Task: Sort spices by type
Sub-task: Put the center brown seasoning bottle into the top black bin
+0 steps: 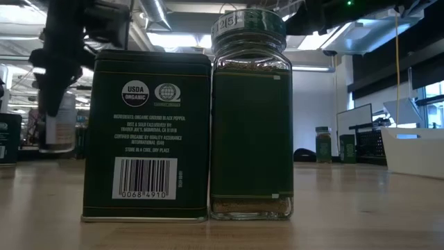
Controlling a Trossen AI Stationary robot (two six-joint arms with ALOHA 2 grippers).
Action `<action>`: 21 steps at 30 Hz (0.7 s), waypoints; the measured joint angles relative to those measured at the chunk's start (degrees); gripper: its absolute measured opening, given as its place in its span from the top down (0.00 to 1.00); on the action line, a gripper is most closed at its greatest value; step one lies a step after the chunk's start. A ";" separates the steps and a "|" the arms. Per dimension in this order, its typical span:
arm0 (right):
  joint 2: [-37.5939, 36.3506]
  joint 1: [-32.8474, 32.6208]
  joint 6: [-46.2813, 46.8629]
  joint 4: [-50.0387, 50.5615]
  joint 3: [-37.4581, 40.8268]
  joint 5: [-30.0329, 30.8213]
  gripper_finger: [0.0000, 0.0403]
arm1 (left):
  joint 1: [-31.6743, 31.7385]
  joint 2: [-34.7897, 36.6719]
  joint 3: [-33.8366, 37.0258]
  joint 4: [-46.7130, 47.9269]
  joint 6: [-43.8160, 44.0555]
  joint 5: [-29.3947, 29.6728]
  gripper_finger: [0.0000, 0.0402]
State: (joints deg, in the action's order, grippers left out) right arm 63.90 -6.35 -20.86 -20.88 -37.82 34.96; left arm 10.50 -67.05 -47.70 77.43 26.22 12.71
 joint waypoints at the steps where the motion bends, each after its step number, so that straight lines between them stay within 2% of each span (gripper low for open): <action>1: 0.00 0.00 0.00 0.01 0.00 0.00 0.84 | 0.00 0.00 -0.79 0.00 -0.19 0.00 0.31; 10: 0.00 0.00 0.00 0.00 0.00 -0.02 0.84 | -0.37 -1.44 -8.09 0.02 -1.27 -0.01 0.31; 21: 0.00 0.00 0.00 0.00 0.00 -0.01 0.84 | -6.25 -14.80 -22.60 -0.15 -5.16 2.08 0.31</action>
State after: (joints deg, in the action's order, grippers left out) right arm 63.90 -6.35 -20.86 -20.88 -37.82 34.95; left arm 4.25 -81.85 -70.30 77.28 21.06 14.79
